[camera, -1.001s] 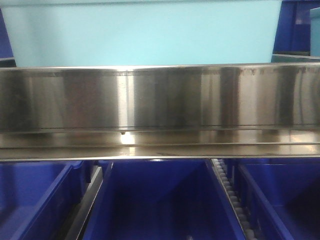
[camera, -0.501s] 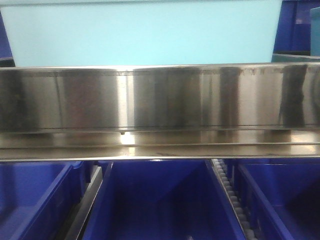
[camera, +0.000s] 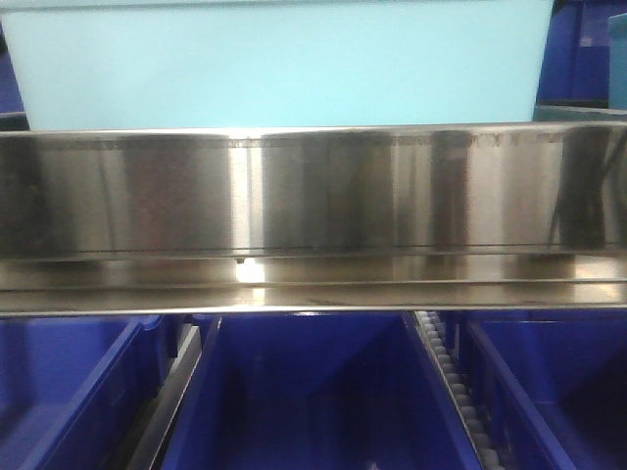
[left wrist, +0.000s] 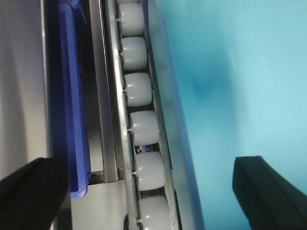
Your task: Move two blue bins to right shelf middle
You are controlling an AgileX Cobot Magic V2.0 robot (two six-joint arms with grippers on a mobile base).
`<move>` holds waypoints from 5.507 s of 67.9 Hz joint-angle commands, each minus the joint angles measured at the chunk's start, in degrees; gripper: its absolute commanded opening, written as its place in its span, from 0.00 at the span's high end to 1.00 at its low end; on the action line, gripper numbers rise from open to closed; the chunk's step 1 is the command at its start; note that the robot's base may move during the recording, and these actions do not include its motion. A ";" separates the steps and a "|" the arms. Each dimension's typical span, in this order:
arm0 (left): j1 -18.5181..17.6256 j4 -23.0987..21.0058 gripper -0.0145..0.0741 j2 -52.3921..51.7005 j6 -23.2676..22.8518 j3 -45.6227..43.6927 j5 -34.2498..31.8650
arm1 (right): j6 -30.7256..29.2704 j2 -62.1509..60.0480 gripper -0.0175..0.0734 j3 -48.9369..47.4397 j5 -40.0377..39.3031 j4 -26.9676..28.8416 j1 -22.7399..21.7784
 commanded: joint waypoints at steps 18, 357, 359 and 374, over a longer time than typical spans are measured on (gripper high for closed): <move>-0.61 -1.81 0.22 1.96 0.04 -0.49 -0.09 | 0.36 1.97 0.42 -0.46 -0.62 -0.27 -0.04; -5.91 -0.95 0.96 -8.23 0.04 -21.05 -19.51 | 0.89 -14.15 0.98 -9.04 -9.14 -0.49 -0.04; -5.91 -0.95 0.96 -8.23 0.04 -21.05 -19.51 | 0.89 -14.15 0.98 -9.04 -9.14 -0.49 -0.04; -5.91 -0.95 0.96 -8.23 0.04 -21.05 -19.51 | 0.89 -14.15 0.98 -9.04 -9.14 -0.49 -0.04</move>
